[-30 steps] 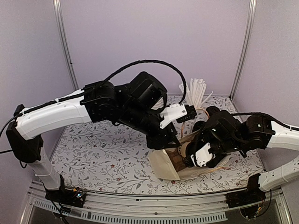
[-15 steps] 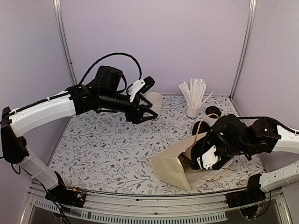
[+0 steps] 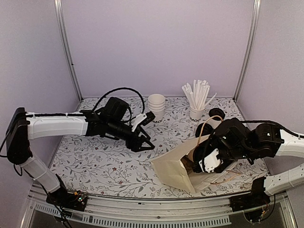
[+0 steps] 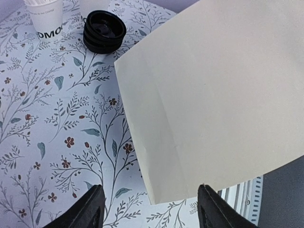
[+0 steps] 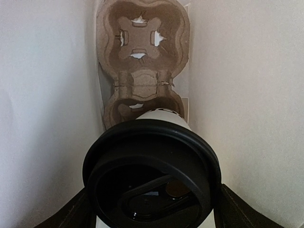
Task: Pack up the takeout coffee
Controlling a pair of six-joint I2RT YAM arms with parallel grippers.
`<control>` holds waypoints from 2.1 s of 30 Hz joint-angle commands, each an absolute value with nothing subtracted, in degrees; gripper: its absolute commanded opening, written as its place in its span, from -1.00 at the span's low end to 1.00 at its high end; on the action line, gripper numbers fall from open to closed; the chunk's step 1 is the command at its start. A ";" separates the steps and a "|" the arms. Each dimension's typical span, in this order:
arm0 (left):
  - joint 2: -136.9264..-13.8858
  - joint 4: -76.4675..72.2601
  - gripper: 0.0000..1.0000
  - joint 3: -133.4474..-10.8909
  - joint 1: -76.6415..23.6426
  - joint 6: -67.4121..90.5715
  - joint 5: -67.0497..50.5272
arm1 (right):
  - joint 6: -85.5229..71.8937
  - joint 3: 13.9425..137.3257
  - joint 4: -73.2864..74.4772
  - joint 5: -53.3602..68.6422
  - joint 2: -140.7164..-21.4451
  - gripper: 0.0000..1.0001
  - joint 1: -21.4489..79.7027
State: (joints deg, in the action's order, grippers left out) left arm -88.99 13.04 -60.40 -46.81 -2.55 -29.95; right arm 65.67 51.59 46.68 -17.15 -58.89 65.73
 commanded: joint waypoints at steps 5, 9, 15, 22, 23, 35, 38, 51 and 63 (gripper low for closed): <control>-98.19 3.17 0.37 -63.49 -43.34 4.28 -31.46 | 65.48 51.38 43.42 -16.01 -60.93 -0.05 66.18; -106.68 1.72 0.37 -69.59 -43.37 7.95 -31.37 | 65.19 50.53 43.12 -16.27 -61.66 -0.04 66.20; -113.53 -4.69 0.37 -72.83 -43.45 10.48 -35.12 | 64.43 49.46 42.26 -16.74 -62.35 -0.04 66.16; -118.80 -5.53 0.37 -76.20 -43.55 11.04 -40.76 | 64.57 48.54 39.22 -16.48 -63.43 -0.04 65.22; -119.09 -5.54 0.37 -76.39 -43.51 10.88 -40.97 | 64.67 48.52 38.98 -16.32 -63.66 -0.04 64.96; -122.13 -4.31 0.35 -77.87 -43.29 10.12 -45.86 | 63.16 50.70 39.13 -13.49 -68.07 -0.04 61.58; -122.34 -4.38 0.35 -77.62 -43.25 10.23 -46.47 | 62.37 51.63 39.58 -12.52 -69.38 -0.04 60.84; -116.23 -7.89 0.33 -68.81 -39.49 12.41 -46.93 | 58.47 63.16 50.97 -3.43 -79.54 -0.06 57.84; -105.92 -9.78 0.33 -58.16 -36.07 12.53 -45.92 | 54.78 78.13 67.70 7.66 -92.83 -0.09 55.48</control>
State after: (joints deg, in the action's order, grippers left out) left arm -109.21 -7.97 -60.18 -37.23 12.49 -45.82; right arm 57.17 75.83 58.00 0.14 -89.36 56.12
